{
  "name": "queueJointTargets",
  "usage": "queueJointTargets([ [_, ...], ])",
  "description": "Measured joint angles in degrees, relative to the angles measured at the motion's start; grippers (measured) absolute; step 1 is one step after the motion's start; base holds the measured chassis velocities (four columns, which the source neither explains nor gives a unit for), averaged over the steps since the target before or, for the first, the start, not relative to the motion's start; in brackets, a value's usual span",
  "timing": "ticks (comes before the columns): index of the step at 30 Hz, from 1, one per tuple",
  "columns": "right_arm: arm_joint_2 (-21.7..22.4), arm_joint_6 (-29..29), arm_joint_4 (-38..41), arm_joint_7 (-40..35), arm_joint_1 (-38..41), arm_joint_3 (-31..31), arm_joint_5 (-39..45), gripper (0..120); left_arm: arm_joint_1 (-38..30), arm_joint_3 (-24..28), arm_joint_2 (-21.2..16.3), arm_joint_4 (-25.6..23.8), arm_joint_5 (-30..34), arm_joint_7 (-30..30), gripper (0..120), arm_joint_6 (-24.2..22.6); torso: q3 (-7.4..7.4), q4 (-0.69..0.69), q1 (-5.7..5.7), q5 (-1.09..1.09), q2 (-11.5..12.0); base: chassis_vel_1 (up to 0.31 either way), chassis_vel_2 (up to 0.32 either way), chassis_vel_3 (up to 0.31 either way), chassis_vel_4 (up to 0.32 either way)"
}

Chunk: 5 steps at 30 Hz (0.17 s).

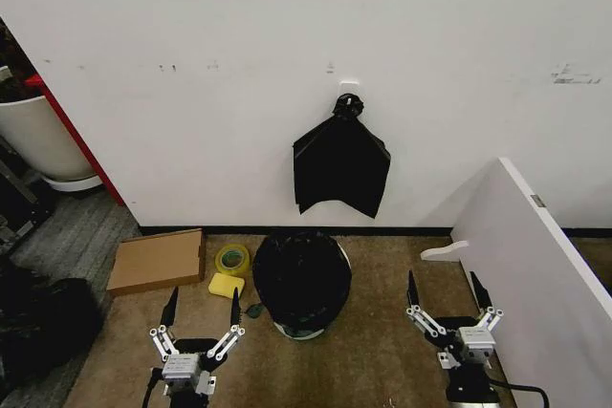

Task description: Place the garbage bag over the trash bin.

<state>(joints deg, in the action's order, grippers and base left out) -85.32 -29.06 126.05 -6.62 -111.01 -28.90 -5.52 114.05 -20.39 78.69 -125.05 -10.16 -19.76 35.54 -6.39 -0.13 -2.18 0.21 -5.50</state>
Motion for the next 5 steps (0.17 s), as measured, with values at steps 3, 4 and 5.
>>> queueJointTargets([
  [3,-0.1,-0.2,0.0,0.0,-0.1,0.1,-0.3,100,0.0,0.2,0.0,0.2,-0.2,-0.1,100,-0.1,0.0,0.0,0.0,0.0,0.0,0.0,0.0,0.0,0.0],
  [4,-0.1,-0.4,0.0,0.1,-0.2,0.1,-0.5,100,0.0,0.2,0.0,0.2,-0.3,-0.2,100,-0.1,0.0,0.0,0.0,0.0,0.0,0.0,0.0,0.0,0.0],
  [5,-0.1,-0.4,0.0,0.1,-0.2,0.1,-0.5,100,0.0,0.2,0.0,0.2,-0.3,-0.2,100,-0.2,0.0,0.0,0.0,0.0,0.0,0.0,0.0,0.0,0.0],
])
